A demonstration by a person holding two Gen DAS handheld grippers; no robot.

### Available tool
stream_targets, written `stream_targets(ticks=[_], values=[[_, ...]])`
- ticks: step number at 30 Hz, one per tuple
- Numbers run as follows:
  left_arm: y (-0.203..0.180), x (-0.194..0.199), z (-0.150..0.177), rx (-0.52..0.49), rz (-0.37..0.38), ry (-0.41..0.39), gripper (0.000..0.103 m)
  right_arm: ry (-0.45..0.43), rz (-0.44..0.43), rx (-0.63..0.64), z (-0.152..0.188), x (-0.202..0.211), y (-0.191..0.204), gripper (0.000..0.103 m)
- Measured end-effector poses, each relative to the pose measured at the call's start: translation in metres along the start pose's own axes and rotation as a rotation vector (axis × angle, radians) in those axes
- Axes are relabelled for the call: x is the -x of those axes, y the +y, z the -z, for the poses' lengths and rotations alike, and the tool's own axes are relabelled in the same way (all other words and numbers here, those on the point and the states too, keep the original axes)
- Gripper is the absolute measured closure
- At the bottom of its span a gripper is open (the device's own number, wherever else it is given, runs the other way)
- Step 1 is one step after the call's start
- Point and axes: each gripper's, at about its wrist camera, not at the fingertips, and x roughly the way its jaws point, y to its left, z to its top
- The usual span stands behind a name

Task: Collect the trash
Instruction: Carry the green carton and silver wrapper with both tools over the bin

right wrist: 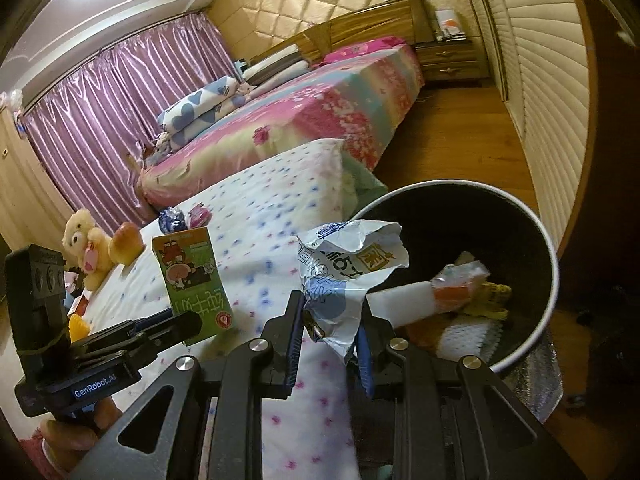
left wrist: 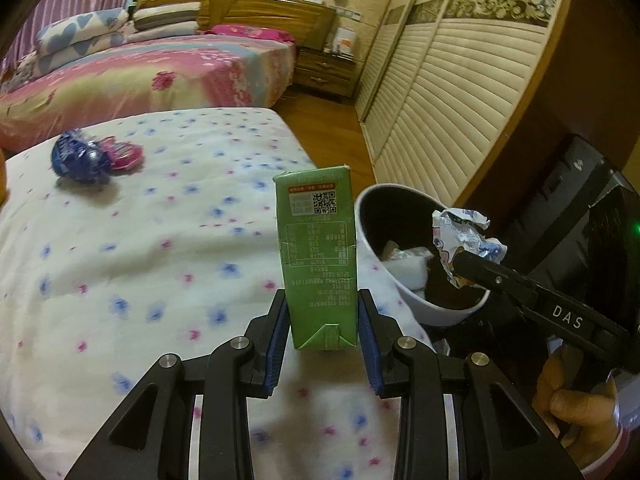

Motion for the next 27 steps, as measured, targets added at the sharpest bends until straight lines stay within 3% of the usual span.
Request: stream_targets(ticks=[27], values=[[-0.042,-0.035,-0.019,-0.092,0.048,0.018,0.072,-0.022,0.064,-0.069,0.001,0.012,-0.039,0.079]])
